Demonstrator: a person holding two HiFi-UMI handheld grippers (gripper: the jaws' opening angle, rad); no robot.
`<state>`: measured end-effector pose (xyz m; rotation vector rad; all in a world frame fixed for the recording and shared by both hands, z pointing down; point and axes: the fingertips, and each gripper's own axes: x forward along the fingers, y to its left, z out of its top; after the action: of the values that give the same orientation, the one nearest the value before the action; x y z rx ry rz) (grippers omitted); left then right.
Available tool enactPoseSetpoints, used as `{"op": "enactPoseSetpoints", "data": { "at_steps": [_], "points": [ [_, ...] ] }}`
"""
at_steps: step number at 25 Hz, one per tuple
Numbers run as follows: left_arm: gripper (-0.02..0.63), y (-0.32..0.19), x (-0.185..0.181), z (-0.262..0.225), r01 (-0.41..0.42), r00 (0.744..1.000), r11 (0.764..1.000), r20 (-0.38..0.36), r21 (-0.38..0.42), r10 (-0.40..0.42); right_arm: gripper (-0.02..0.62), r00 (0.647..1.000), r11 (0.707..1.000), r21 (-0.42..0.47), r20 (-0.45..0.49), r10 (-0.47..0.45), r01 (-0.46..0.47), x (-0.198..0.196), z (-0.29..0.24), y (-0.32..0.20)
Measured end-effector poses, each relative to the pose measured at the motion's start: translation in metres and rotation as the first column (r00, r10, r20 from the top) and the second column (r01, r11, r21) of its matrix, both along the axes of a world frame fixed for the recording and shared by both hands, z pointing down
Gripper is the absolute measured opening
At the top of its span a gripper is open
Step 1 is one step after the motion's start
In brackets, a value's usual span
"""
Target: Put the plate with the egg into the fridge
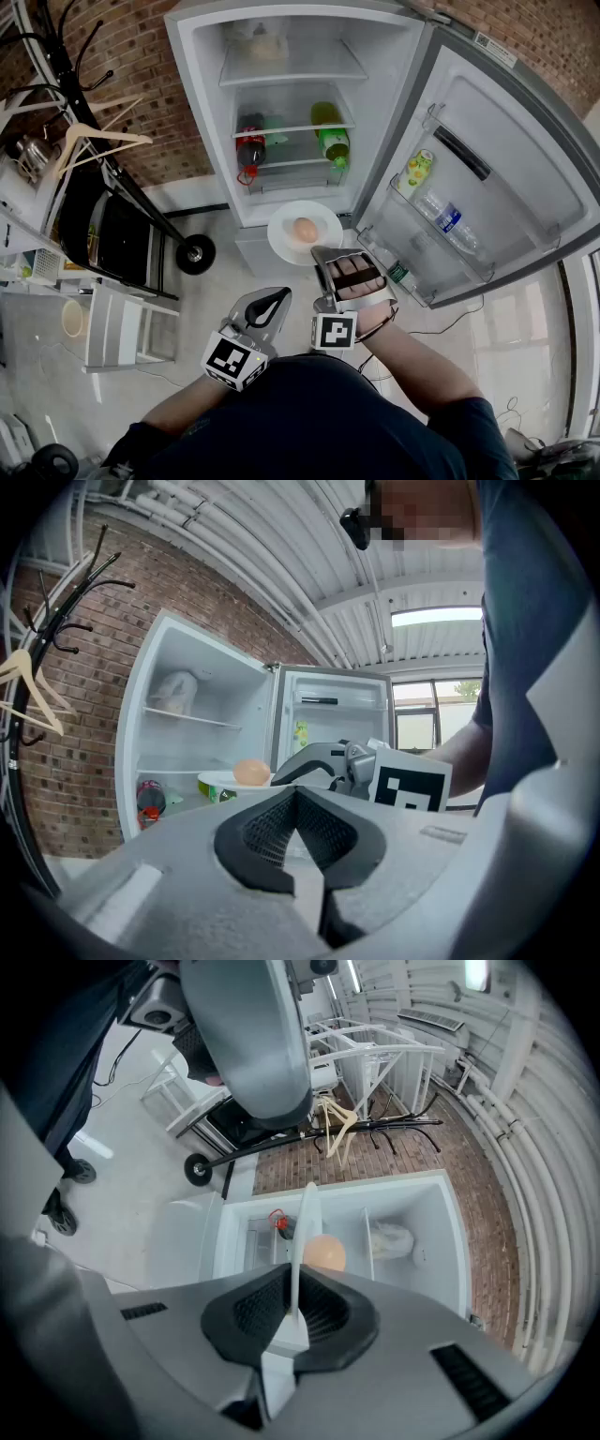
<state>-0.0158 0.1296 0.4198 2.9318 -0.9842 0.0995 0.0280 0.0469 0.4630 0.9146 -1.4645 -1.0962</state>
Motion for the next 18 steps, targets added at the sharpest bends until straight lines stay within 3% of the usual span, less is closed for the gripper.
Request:
{"op": "enactPoseSetpoints", "data": {
  "at_steps": [18],
  "points": [
    [0.003, -0.011, 0.007, 0.004, 0.049, 0.999, 0.999, 0.003, -0.001, -0.049, 0.028, 0.999, 0.999, 0.022, 0.023, -0.049, 0.048, 0.003, -0.009, -0.015]
  ]
}}
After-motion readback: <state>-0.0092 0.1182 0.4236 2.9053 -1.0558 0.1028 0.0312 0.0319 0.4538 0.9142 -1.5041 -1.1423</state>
